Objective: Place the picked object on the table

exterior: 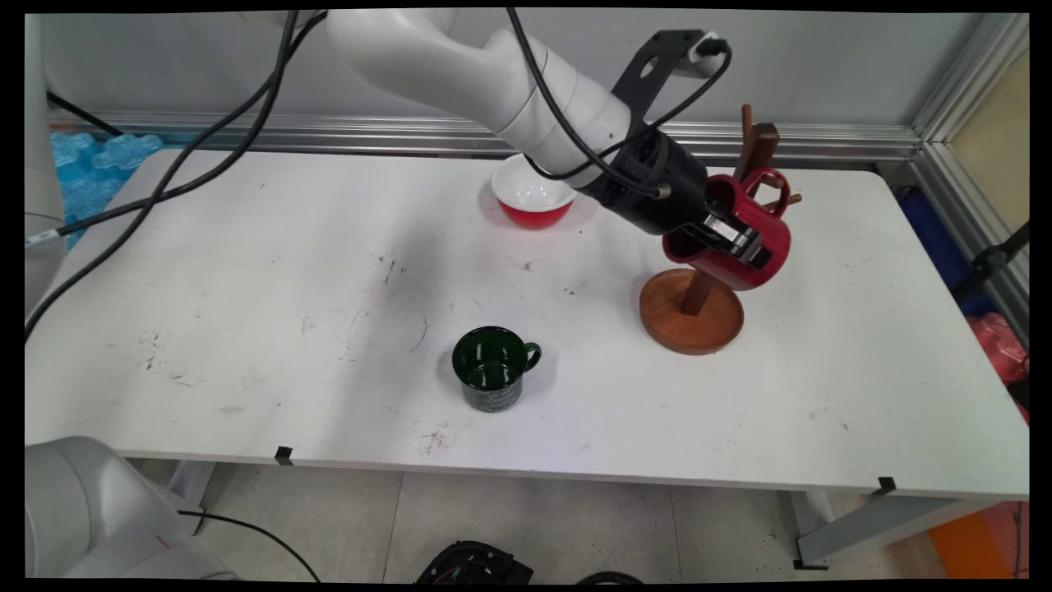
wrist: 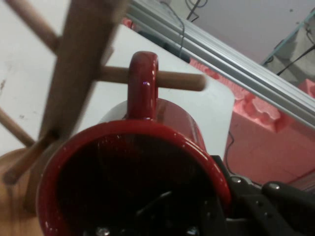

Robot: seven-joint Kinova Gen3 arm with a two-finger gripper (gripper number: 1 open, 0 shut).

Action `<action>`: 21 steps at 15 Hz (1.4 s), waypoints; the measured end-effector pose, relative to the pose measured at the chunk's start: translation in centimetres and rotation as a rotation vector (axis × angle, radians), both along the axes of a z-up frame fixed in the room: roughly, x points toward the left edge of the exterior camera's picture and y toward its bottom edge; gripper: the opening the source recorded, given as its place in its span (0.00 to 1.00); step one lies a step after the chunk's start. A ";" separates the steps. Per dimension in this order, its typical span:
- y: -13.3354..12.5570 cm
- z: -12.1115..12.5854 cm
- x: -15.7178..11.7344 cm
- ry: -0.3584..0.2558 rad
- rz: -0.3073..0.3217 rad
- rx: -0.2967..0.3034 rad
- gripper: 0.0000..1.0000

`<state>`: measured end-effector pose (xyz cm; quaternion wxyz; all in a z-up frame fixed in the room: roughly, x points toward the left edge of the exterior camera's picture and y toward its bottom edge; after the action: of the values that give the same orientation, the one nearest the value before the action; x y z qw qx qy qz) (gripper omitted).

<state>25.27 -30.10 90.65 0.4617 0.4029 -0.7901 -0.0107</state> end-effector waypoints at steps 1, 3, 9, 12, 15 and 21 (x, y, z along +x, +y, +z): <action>0.1 0.3 0.0 0.004 -0.006 -0.004 0.00; 0.5 1.4 -0.2 0.016 -0.026 -0.016 0.00; 2.2 4.3 -0.4 0.044 -0.075 -0.034 0.00; 3.6 6.0 -0.3 0.046 -0.101 -0.034 0.00; 5.4 7.4 0.1 0.028 -0.120 -0.024 0.00; 7.8 10.2 2.2 -0.089 -0.116 -0.014 0.00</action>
<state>27.50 -22.26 100.85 0.4277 0.3532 -0.8319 -0.0139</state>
